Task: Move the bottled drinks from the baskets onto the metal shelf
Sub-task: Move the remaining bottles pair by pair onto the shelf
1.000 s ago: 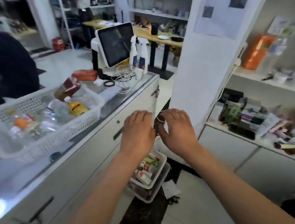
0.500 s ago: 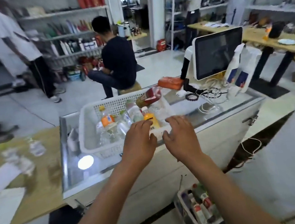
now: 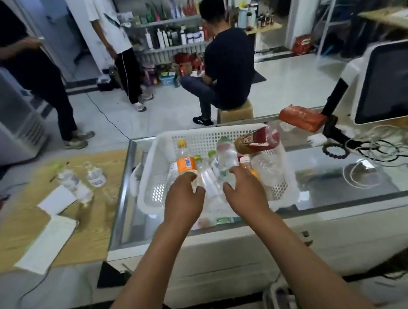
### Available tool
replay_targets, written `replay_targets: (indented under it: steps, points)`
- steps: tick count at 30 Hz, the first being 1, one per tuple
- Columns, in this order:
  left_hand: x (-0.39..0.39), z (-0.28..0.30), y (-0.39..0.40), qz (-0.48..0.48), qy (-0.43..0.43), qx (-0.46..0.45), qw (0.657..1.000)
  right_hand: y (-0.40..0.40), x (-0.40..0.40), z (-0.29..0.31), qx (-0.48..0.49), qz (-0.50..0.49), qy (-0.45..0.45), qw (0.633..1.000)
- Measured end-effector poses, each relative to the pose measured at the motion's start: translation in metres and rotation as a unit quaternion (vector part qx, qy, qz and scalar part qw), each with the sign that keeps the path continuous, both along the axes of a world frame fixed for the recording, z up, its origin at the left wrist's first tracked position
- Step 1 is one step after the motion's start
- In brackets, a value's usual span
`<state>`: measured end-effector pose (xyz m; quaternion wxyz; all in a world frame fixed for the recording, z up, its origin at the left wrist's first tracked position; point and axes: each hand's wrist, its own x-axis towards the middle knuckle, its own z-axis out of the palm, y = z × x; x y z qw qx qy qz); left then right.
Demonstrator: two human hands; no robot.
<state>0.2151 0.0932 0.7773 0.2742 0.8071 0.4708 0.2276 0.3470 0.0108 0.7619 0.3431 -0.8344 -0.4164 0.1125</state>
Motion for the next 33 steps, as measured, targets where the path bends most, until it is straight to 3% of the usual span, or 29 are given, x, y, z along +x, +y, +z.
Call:
replay_targets:
  steps: [5,9,14,20,24,28,33]
  points:
    - [0.007,-0.018,0.044,0.056,-0.006,-0.097,0.994,0.045,0.012,-0.012,-0.02,-0.044,0.006,0.999]
    - [0.024,-0.03,0.074,0.078,0.044,-0.144,0.986,0.082,0.024,-0.011,-0.06,-0.067,-0.045,0.995]
    - [0.041,-0.048,0.097,0.072,0.1,-0.235,0.964,0.118,0.04,-0.01,-0.223,-0.09,-0.072,0.968]
    - [0.047,-0.072,0.107,0.098,0.104,-0.241,0.96,0.147,0.054,-0.013,-0.342,-0.088,-0.083,0.932]
    - [0.048,-0.074,0.115,0.104,0.081,-0.246,0.96,0.151,0.066,-0.022,-0.345,-0.102,-0.099,0.928]
    - [0.054,-0.074,0.11,0.075,0.087,-0.227,0.967,0.149,0.078,-0.024,-0.314,-0.114,-0.017,0.942]
    - [0.056,-0.077,0.111,0.066,0.035,-0.25,0.965,0.143,0.084,-0.024,-0.247,-0.12,0.1,0.956]
